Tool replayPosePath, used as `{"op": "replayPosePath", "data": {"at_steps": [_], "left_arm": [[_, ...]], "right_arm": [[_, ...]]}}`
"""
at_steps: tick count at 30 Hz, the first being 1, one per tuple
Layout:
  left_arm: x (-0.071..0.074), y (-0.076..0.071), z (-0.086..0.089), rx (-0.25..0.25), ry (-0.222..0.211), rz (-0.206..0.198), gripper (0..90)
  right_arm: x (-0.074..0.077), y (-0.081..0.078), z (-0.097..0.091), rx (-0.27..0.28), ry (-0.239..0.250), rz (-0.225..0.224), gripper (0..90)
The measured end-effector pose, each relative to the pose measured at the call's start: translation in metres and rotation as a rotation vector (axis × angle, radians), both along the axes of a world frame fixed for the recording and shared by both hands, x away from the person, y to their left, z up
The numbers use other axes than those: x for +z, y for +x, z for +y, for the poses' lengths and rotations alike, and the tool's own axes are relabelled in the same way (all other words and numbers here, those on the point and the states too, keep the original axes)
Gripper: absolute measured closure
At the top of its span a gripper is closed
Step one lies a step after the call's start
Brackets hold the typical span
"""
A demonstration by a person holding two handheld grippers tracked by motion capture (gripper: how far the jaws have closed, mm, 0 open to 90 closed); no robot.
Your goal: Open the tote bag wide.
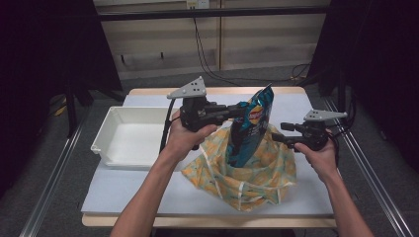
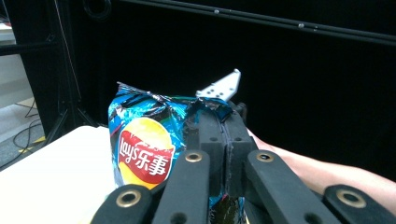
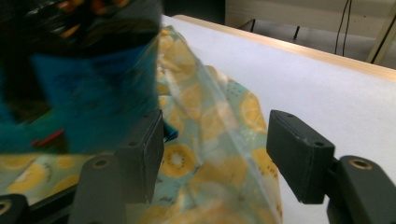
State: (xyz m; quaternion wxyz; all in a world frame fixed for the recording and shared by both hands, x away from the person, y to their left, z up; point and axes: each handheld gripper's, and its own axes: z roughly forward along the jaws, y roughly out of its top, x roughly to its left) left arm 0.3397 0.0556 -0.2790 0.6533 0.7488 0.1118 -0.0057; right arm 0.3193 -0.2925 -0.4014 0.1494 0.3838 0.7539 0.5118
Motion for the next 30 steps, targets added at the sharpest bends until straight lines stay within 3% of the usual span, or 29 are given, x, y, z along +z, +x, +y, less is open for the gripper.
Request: {"op": "replayPosePath", "data": {"at_steps": [7,12,21,30], "left_arm": [[0.011,0.003,0.0,0.012,-0.003,-0.021,89.3],[0.015,0.003,0.0,0.016,-0.012,-0.044,89.3],[0.032,-0.001,0.001,0.014,-0.038,-0.073,89.3],[0.037,0.002,0.017,0.046,-0.047,-0.094,89.3]], "right_arm": [[0.007,-0.023,-0.002,0.008,0.01,-0.029,32.6],[0.004,-0.037,-0.002,0.012,0.01,-0.035,31.3],[0.002,-0.046,-0.006,0.007,0.03,-0.046,30.3],[0.004,-0.053,-0.003,0.015,0.034,-0.066,28.8]]}}
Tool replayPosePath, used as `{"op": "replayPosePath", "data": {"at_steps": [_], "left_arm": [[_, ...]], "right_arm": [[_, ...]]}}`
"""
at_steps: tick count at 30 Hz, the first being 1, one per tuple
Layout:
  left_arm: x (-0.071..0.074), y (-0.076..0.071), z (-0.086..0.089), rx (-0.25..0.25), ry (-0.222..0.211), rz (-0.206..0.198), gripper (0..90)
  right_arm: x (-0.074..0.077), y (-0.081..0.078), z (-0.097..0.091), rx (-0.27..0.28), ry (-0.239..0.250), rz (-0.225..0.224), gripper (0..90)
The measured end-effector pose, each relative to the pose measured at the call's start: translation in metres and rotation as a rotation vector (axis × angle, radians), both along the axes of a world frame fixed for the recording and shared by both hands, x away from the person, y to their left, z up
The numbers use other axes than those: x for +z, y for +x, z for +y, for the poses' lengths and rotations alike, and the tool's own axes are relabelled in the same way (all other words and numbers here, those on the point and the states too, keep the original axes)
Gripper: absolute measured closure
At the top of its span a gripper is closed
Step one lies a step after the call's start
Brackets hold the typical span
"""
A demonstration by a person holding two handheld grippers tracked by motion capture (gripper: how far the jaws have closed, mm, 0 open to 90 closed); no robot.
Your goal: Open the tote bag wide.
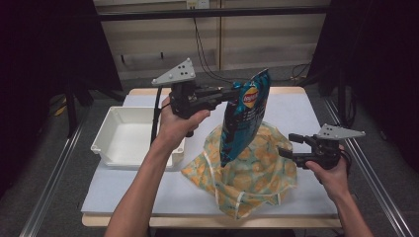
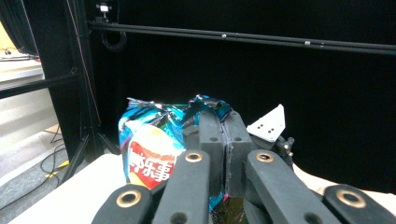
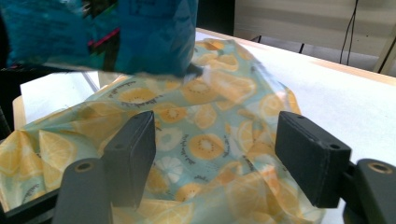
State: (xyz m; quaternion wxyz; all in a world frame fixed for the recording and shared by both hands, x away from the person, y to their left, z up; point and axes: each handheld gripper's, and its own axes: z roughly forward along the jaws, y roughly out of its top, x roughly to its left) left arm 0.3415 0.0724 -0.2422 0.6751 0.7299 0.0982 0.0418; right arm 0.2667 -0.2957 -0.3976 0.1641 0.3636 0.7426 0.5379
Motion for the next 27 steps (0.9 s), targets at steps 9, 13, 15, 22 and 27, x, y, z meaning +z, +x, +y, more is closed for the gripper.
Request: {"op": "replayPosePath", "data": {"at_steps": [9,13,15,22,27], "left_arm": [[0.004,0.003,0.026,0.044,-0.016,0.003,89.5],[0.002,0.003,0.035,0.066,-0.02,0.011,89.4],[0.003,0.005,0.043,0.08,-0.017,0.002,89.4],[0.007,0.009,0.066,0.133,-0.028,0.01,89.5],[0.007,0.011,0.081,0.168,-0.031,0.005,89.5]], "right_arm": [[0.001,-0.003,0.009,0.026,-0.001,-0.012,24.8],[0.001,-0.007,0.01,0.029,-0.013,-0.009,21.2],[0.001,-0.009,0.011,0.027,-0.014,-0.011,20.2],[-0.004,-0.025,0.008,0.016,-0.02,0.001,16.5],[-0.011,-0.035,0.006,0.02,-0.033,0.01,16.4]]}}
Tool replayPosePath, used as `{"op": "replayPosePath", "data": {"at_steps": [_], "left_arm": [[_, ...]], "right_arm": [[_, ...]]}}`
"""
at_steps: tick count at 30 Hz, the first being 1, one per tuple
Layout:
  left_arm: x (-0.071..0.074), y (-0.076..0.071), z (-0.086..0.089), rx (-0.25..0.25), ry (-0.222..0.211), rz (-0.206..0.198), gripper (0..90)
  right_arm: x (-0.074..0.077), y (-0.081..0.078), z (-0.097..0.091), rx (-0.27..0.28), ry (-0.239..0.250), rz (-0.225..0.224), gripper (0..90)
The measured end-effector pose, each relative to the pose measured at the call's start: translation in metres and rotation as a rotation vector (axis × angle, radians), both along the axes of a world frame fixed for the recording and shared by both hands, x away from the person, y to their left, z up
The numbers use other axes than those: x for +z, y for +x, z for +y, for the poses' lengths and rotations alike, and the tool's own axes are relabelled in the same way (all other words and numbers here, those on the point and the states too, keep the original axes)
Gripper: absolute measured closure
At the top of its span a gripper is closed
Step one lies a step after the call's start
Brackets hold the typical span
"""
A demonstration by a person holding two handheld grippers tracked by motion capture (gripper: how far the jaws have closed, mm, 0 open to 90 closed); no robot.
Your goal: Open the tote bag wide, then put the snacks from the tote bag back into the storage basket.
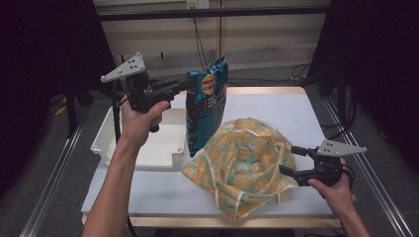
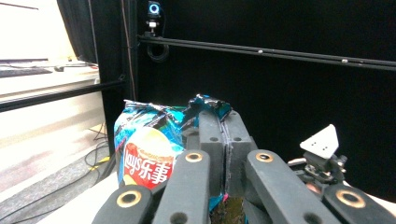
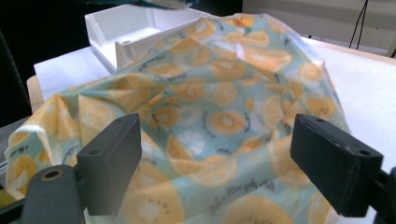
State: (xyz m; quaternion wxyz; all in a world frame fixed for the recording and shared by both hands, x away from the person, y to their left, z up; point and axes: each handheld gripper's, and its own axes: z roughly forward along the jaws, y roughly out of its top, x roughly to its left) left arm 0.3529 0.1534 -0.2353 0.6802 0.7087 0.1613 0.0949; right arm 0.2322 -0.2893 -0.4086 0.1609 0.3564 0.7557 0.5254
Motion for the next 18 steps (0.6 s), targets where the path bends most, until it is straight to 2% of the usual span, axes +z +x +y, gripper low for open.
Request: {"op": "replayPosePath", "data": {"at_steps": [1,6,11,18], "left_arm": [[-0.001,0.001,0.001,0.006,-0.013,0.009,89.5],[-0.007,0.002,0.012,0.031,-0.003,0.016,89.6],[-0.012,0.002,0.025,0.058,-0.01,0.031,89.6],[-0.013,0.008,0.051,0.116,-0.006,0.04,89.5]], "right_arm": [[-0.001,-0.002,0.0,-0.002,0.001,-0.006,16.4],[-0.006,-0.012,0.0,-0.02,0.016,-0.027,16.5],[-0.007,-0.017,0.002,-0.014,0.012,-0.027,16.4],[-0.014,-0.022,0.002,-0.02,0.017,-0.001,15.6]]}}
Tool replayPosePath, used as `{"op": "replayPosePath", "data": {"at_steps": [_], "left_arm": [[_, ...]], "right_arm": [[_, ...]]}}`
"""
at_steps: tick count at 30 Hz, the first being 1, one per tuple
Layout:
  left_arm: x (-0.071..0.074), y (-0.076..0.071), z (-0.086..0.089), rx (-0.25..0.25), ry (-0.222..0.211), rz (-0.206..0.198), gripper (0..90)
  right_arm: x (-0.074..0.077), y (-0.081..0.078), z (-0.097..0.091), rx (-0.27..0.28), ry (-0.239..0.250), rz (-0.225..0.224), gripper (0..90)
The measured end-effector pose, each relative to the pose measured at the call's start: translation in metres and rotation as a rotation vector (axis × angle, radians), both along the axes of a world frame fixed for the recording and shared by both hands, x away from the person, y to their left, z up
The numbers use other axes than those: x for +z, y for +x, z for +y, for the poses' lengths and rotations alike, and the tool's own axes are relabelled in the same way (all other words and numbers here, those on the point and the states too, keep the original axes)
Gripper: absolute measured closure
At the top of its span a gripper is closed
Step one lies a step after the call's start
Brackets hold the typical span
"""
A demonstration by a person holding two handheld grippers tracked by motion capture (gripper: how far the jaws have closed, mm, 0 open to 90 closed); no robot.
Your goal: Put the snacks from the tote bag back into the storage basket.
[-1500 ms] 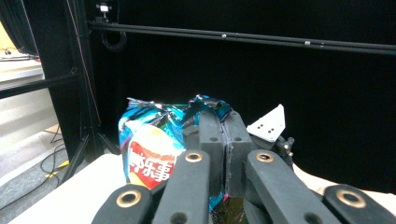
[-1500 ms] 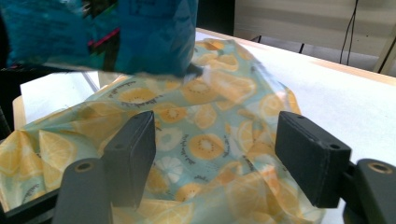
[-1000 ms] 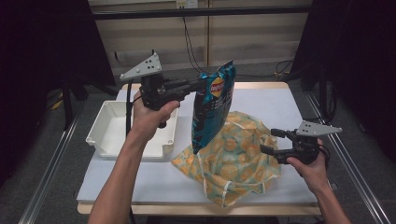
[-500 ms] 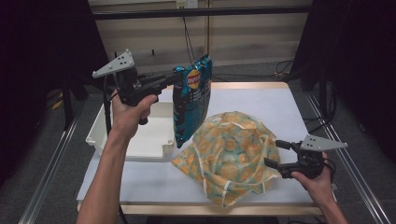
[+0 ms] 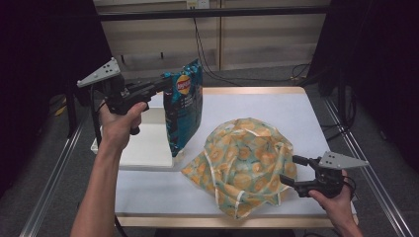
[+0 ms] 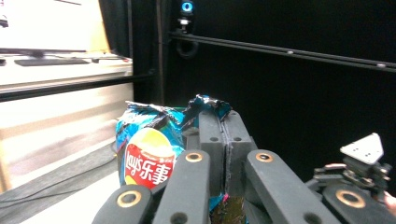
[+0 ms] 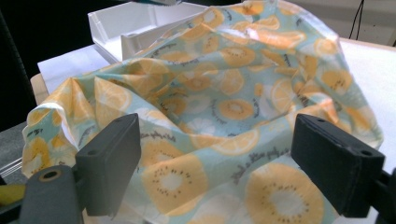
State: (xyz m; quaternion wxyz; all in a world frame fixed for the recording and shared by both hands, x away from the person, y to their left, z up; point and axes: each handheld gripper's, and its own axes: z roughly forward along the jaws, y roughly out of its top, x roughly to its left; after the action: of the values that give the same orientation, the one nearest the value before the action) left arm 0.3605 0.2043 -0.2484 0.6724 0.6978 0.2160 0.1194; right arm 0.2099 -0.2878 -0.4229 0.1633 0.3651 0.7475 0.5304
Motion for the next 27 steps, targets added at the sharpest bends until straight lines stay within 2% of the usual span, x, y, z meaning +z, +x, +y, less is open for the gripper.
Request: {"op": "replayPosePath", "data": {"at_steps": [3,5,13,19,22,24,27], "left_arm": [[0.001,0.0,0.009,0.027,-0.005,0.005,89.5],[0.001,0.0,0.014,0.045,0.013,0.002,89.5],[-0.002,-0.003,0.037,0.115,0.007,0.013,89.6],[-0.007,0.001,0.048,0.158,0.031,0.013,89.6],[-0.009,0.004,0.052,0.201,0.06,0.03,89.6],[-0.011,0.007,0.054,0.212,0.074,0.035,89.6],[-0.014,0.01,0.06,0.255,0.084,0.05,89.6]], "right_arm": [[-0.003,-0.002,0.0,-0.003,0.011,0.002,15.6],[-0.005,-0.003,0.0,-0.008,0.015,0.002,15.6],[-0.011,-0.007,-0.005,-0.017,0.014,0.01,15.6],[-0.008,-0.007,-0.005,-0.019,0.019,-0.005,15.7],[-0.009,-0.007,-0.005,-0.022,0.019,0.0,15.7],[-0.009,-0.006,-0.005,-0.02,0.017,-0.002,15.7],[-0.009,-0.006,-0.005,-0.021,0.019,0.0,15.7]]}}
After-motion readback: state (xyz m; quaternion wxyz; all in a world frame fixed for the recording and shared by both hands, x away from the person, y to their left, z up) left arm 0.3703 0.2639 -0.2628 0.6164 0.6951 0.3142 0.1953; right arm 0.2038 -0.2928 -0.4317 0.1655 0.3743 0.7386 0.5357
